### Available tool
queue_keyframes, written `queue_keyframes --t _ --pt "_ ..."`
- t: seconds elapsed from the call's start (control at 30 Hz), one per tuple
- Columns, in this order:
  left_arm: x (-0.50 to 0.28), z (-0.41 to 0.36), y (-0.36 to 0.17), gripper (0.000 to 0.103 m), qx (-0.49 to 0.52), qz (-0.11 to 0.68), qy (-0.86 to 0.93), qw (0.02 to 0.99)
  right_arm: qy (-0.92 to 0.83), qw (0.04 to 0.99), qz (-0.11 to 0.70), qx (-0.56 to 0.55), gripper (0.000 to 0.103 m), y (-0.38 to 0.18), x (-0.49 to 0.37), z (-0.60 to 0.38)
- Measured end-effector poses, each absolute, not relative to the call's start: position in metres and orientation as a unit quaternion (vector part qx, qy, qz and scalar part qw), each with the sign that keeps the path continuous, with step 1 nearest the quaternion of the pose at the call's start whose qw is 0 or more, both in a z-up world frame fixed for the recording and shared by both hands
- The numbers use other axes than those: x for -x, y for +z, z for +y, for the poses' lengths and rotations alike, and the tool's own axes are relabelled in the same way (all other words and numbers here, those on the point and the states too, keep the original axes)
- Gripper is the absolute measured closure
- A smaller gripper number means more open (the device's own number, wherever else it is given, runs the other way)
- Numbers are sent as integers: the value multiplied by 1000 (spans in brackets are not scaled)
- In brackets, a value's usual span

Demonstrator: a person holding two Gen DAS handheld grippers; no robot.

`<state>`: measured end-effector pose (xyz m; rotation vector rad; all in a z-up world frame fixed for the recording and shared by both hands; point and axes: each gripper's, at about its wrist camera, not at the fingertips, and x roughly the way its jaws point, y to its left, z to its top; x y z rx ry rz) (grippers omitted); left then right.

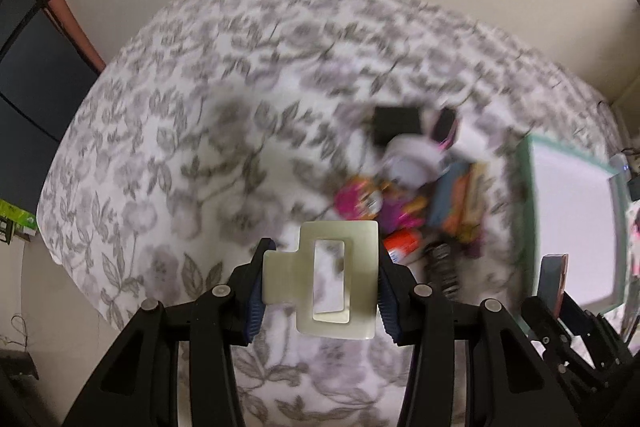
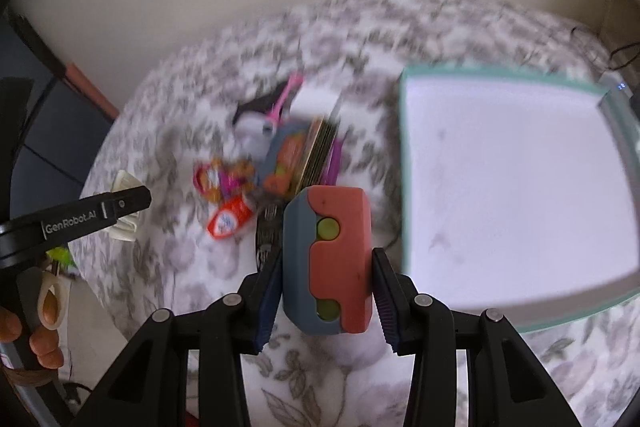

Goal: Organize rigid objects
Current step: 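Carry both items into the white tray and open both tools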

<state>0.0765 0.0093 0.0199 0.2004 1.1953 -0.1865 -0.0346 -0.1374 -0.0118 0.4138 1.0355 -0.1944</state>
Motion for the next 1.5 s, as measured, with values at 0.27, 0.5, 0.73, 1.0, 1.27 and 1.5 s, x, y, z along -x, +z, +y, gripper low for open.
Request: queue_keyframes --t 0.27,0.5,0.73,1.0,1.27,1.5 --pt "-77 -31 51 54 -62 547 -127 825 -156 841 455 -246 58 1 47 -187" --pt "-64 -94 39 54 -68 550 -163 816 -232 817 445 -283 58 -1 62 -246" --pt "-50 -156 24 54 -94 552 -204 803 -300 803 429 -285 58 5 78 -297" --pt "-43 -203 10 54 -116 551 -232 793 -344 797 417 -269 58 10 81 -334" --pt "-47 -229 -16 54 -136 563 -235 780 -349 783 441 -266 58 -15 69 -357" --pt "-53 -241 -37 54 -139 576 -235 770 -347 764 474 -268 58 -46 62 -367"
